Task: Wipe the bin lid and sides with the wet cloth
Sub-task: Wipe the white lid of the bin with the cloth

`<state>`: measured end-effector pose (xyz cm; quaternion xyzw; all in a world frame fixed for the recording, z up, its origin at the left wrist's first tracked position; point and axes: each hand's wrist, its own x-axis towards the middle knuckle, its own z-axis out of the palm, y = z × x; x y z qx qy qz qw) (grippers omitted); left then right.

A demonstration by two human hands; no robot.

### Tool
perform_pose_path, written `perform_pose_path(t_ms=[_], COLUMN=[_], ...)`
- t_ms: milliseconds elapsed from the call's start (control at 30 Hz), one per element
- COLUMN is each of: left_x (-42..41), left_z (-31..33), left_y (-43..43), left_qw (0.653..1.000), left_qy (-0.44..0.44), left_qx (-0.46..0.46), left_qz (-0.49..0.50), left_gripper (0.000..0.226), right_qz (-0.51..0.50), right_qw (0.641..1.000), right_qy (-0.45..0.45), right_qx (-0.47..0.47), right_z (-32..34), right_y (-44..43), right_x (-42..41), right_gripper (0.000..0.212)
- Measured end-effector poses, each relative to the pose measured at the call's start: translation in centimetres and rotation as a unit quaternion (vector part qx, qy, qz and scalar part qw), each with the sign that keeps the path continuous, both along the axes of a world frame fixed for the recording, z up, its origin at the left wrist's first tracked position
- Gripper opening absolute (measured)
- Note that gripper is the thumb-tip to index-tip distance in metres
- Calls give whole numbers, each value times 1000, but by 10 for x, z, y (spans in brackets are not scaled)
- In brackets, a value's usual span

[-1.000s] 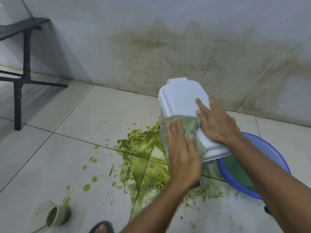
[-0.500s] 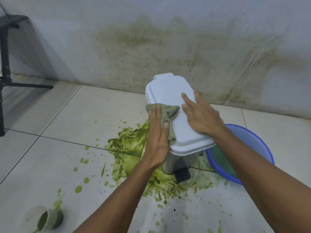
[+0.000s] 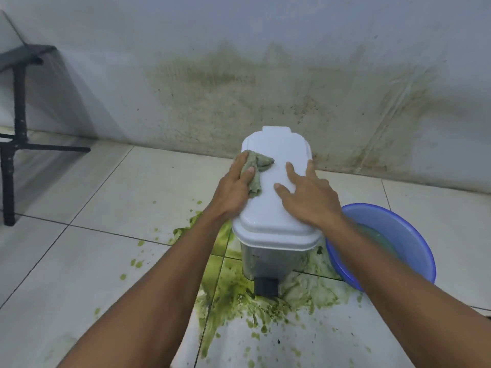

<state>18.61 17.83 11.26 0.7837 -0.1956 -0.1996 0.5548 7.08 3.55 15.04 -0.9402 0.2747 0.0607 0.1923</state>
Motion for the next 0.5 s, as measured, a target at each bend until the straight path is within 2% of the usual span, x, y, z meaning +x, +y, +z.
perform_pose_path(t_ms=[100, 200, 267, 400, 500], left_x=[22, 7, -25, -122, -159], left_z=[4, 4, -1, -17, -24], left_y=[3, 13, 25, 27, 5], left_qw=[999, 999, 998, 974, 958], left_qy=[33, 35, 25, -99, -114], left_qx=[-5, -24, -51, -54, -58], left_qz=[-31, -9, 36, 197, 256], left_gripper=[62, 57, 49, 55, 56], right_qz=[48, 93, 65, 26, 9], right_qw=[995, 989, 990, 990, 990], right_qy=[-62, -116, -127, -137, -139], right_qx=[-64, -15, 8, 22, 36], right_z=[-7, -17, -20, -20, -18], right_y=[3, 4, 5, 9, 13], right_x=[-2, 7, 9, 8, 5], right_gripper=[70, 53, 47, 42, 43])
